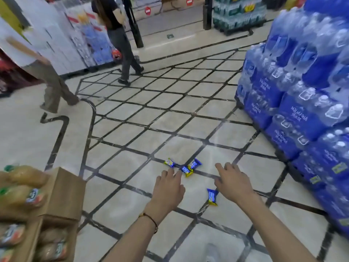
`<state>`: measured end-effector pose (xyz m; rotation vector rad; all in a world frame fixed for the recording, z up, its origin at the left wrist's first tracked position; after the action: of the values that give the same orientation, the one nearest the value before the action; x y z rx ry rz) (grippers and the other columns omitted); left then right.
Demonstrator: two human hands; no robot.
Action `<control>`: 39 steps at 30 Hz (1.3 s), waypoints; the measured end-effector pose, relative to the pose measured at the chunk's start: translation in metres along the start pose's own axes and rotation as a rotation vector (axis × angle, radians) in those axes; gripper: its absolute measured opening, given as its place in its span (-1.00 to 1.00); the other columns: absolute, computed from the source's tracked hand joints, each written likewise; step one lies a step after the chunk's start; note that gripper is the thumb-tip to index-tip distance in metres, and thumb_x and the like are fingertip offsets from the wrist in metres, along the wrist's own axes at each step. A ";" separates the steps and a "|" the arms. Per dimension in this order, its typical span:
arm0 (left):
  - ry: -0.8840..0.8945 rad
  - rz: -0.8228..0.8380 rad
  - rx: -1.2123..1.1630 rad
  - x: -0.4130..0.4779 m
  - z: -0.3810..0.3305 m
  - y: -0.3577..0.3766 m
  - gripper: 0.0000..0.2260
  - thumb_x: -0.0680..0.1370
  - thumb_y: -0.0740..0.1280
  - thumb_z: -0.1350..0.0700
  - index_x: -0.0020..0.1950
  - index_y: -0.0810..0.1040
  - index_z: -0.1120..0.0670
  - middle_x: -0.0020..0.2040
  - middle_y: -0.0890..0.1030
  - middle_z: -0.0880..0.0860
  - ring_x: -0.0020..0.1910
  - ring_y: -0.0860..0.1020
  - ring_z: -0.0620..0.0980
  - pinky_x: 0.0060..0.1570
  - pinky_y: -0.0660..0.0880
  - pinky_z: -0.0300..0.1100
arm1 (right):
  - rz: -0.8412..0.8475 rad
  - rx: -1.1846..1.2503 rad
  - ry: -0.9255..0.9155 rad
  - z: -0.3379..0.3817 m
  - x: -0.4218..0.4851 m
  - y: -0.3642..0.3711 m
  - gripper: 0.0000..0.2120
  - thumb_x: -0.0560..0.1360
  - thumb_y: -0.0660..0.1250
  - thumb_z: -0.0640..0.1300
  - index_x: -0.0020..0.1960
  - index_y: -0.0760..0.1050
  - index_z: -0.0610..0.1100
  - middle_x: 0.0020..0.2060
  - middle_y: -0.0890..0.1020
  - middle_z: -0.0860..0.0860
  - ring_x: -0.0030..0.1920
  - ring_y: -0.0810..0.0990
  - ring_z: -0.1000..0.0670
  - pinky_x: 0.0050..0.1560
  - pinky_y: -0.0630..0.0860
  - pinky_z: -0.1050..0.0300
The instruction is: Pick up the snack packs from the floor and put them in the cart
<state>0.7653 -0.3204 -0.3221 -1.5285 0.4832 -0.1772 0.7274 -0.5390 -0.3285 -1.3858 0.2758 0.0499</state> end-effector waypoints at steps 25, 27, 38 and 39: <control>0.568 0.281 0.088 0.417 0.122 0.267 -0.57 0.31 0.45 0.18 0.18 0.53 0.07 0.03 0.58 0.09 -0.09 0.54 0.17 -0.24 0.51 0.02 | 0.298 0.249 0.536 -0.049 0.288 0.268 -0.56 0.59 0.10 0.07 0.45 0.22 0.05 0.07 0.48 -0.03 0.05 0.44 -0.09 -0.09 0.50 0.03; 0.610 0.309 0.137 0.446 0.124 0.320 -0.53 0.29 0.45 0.19 0.20 0.51 0.09 0.04 0.58 0.11 -0.07 0.54 0.19 -0.23 0.50 0.03 | 0.299 0.247 0.563 -0.060 0.303 0.319 -0.55 0.58 0.12 0.06 0.45 0.21 0.06 0.05 0.47 -0.03 0.04 0.44 -0.09 -0.10 0.50 0.04; 0.652 0.439 0.297 0.548 0.169 0.631 -0.28 0.28 0.48 0.22 0.40 0.33 0.04 0.21 0.52 0.17 0.09 0.52 0.26 0.02 0.51 0.14 | 0.264 0.330 0.567 -0.097 0.369 0.632 -0.41 0.44 0.33 -0.08 0.45 0.34 0.00 0.07 0.50 -0.12 0.01 0.43 -0.18 -0.21 0.43 0.03; 0.652 0.431 0.314 0.555 0.173 0.651 -0.27 0.32 0.48 0.21 0.46 0.33 0.03 0.27 0.50 0.18 0.14 0.50 0.27 0.06 0.48 0.15 | 0.257 0.348 0.565 -0.101 0.371 0.656 -0.39 0.43 0.34 -0.09 0.46 0.33 0.00 0.14 0.49 -0.13 0.06 0.42 -0.18 -0.17 0.45 0.01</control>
<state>1.2108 -0.3540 -1.0717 -1.0051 1.2262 -0.3969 0.9407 -0.5610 -1.0575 -0.9872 0.8917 -0.1742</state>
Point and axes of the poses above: each hand's wrist, its own x-axis towards the middle knuckle, its own y-axis out of the palm, z = x × y, the point moved 2 cm from there along x, towards the middle knuckle
